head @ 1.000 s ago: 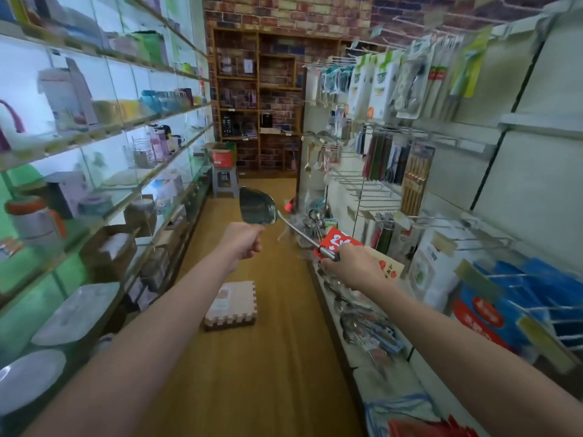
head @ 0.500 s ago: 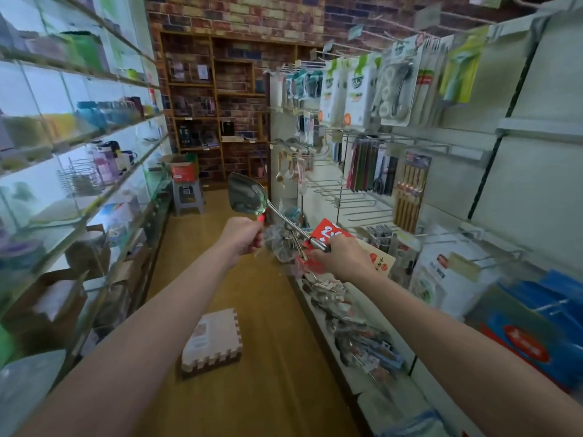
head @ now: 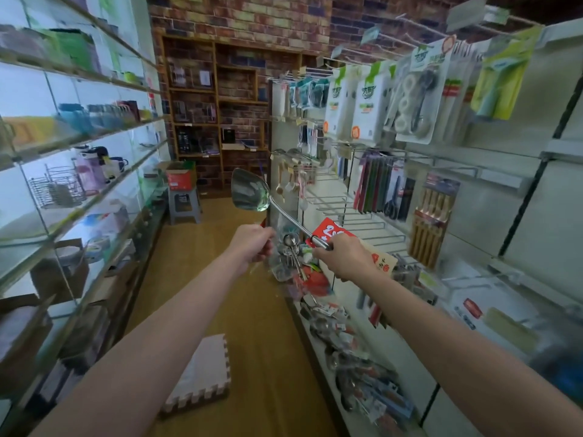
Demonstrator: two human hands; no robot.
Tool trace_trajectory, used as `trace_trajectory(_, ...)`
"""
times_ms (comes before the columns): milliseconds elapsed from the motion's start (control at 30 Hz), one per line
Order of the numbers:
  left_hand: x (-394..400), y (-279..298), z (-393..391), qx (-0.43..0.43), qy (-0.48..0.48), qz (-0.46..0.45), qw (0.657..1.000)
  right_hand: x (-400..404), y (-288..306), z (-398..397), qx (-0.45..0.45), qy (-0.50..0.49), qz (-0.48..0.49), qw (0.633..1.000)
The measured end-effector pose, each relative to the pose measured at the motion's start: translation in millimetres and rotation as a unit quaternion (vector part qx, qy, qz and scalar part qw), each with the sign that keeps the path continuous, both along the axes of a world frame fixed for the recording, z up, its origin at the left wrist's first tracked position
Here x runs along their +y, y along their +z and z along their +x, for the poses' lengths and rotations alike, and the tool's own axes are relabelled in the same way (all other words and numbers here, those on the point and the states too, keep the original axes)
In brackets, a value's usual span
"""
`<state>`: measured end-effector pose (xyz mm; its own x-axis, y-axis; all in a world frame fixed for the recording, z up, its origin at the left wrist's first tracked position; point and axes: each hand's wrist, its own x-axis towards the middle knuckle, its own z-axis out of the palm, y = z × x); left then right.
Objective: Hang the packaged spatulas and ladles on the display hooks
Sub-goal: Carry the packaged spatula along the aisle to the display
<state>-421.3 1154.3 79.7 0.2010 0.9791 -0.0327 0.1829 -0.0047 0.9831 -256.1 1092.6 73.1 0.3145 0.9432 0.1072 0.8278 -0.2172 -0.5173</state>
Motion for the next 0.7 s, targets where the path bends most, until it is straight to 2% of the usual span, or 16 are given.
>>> trace_trajectory(200,56,2,20,-0.031,0.017,0.017,0.999,50,10,20,-0.032,0.024,0.002,0.999)
trace_trajectory(433,122,-15,37,-0.042,-0.001,-0.018,0.999,117,14,34,-0.052,0.028,-0.003,0.998)
trace_trajectory(700,230,3,40,-0.042,-0.027,-0.002,0.999,207,16,30,-0.018,0.006,-0.001,1.000)
